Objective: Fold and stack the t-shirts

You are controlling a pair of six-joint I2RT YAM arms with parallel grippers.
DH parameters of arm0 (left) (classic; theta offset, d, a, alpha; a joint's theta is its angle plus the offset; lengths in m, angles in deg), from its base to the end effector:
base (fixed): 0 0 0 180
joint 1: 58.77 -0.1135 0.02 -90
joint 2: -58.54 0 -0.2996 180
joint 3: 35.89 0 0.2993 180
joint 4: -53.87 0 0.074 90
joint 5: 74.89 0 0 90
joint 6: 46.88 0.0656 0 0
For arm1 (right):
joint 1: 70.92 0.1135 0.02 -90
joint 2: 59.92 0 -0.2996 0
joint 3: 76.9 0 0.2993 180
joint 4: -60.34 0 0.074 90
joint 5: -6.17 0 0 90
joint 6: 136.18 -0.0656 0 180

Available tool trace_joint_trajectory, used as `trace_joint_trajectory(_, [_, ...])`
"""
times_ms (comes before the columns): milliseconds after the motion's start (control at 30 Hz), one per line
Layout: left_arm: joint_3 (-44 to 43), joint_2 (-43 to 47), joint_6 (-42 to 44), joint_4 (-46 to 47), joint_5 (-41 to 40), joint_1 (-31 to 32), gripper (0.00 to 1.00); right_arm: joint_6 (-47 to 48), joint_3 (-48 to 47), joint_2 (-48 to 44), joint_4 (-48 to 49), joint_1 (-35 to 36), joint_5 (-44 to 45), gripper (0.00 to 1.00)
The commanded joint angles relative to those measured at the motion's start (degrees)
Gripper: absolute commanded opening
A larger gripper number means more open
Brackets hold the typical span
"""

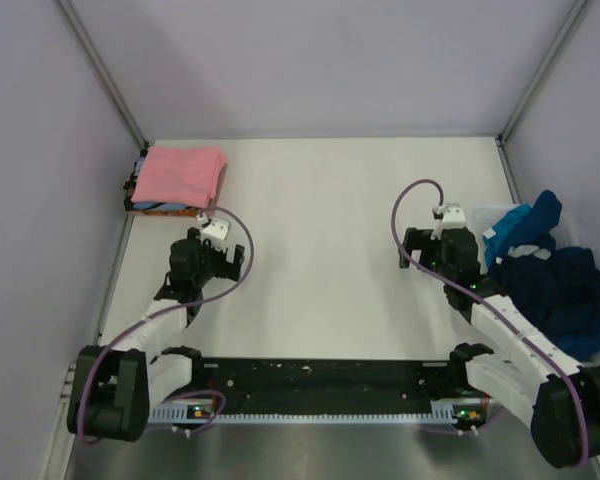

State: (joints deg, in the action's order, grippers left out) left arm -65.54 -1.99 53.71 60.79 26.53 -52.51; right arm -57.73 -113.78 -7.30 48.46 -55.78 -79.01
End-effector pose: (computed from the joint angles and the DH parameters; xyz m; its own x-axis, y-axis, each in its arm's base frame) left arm 0.2529 -0.0408 0.1646 -0.3441 0.2190 -0.9130 0.3560 0.9302 0.0889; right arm 0.2424 0.0599 0.2058 -0.4762 0.0779 -0.8759 -0.0950 0.9857 0.1392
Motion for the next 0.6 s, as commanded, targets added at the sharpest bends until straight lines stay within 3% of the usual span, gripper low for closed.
trace_joint_trajectory(0, [-1.2,-1.0,-0.7,2.4,-0.7,-0.2,0.99,0.1,0.9,-1.0,2.4,-0.5,1.1,0.99])
trace_joint_trajectory(400, [-1.7,-1.6,-0.2,1.9,-1.0,-0.2,0.99,-5.0,-2.1,-10.0,7.4,-2.1,1.1,0.99])
trace_joint_trajectory(567, [-4.3,-2.0,5.0,-3.9,3.7,-0.2,0.99,-7.5,-19.6,-0.8,-11.7,-12.8,14.5,0.93])
